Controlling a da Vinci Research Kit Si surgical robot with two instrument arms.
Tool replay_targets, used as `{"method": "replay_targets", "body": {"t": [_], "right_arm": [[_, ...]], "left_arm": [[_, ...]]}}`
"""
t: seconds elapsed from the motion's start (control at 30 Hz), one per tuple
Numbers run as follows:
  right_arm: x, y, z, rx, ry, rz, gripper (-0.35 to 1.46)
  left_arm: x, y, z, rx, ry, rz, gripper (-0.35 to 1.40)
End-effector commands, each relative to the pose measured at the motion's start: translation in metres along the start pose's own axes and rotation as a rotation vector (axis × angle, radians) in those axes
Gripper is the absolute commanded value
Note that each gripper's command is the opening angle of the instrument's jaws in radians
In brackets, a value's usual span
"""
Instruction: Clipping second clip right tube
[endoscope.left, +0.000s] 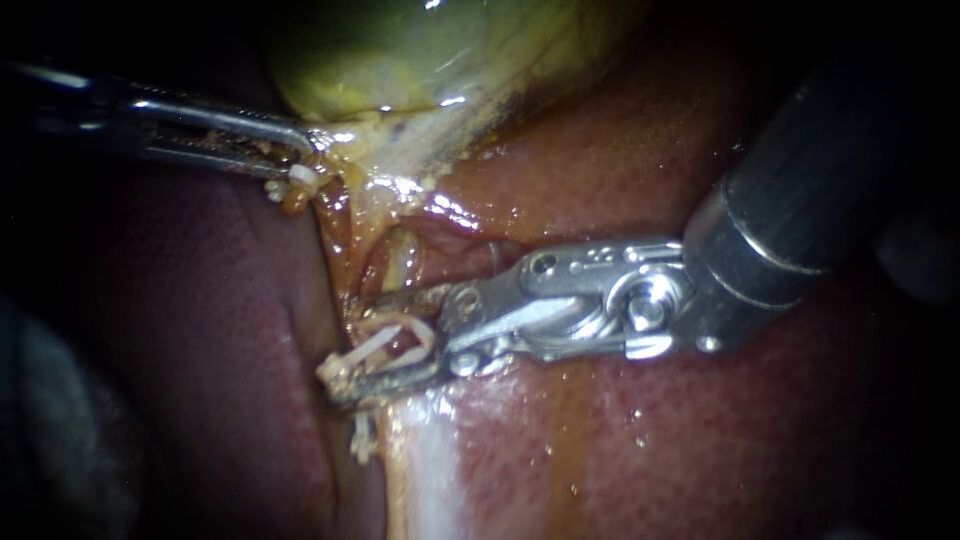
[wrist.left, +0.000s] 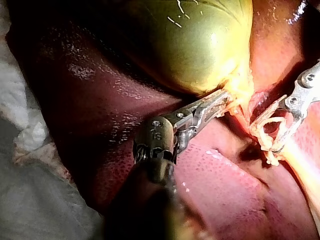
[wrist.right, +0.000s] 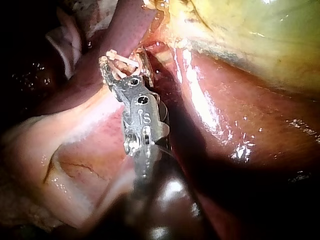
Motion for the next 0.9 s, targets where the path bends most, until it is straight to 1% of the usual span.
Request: {"method": "replay_targets", "body": {"t": [0.03, 0.07, 0.2, 0.33, 0.63, 0.9], "right_arm": [[0.0002, -0.0001, -0.0003, 0.010, 0.022, 0.013, 0.50], [0.0003, -0.0002, -0.0004, 0.019, 0.041, 0.020, 0.50], [0.0012, -0.0004, -0.0015, 0.044, 0.075, 0.061, 0.50], [0.0014, -0.0006, -0.0023, 0.057, 0.090, 0.087, 0.50], [0.0003, -0.0005, -0.0038, 0.066, 0.095, 0.118, 0.50], [-0.0009, 0.0007, -0.0054, 0.064, 0.102, 0.151, 0.50]], "left_arm": [[0.0000, 0.0000, 0.0000, 0.000, 0.000, 0.000, -0.35], [0.0000, 0.0000, 0.0000, 0.000, 0.000, 0.000, -0.35], [0.0000, 0.0000, 0.0000, 0.000, 0.000, 0.000, -0.35], [0.0000, 0.0000, 0.0000, 0.000, 0.000, 0.000, -0.35], [0.0000, 0.0000, 0.0000, 0.000, 0.000, 0.000, -0.35], [0.0000, 0.0000, -0.0001, 0.000, 0.000, 0.000, -0.35]]}}
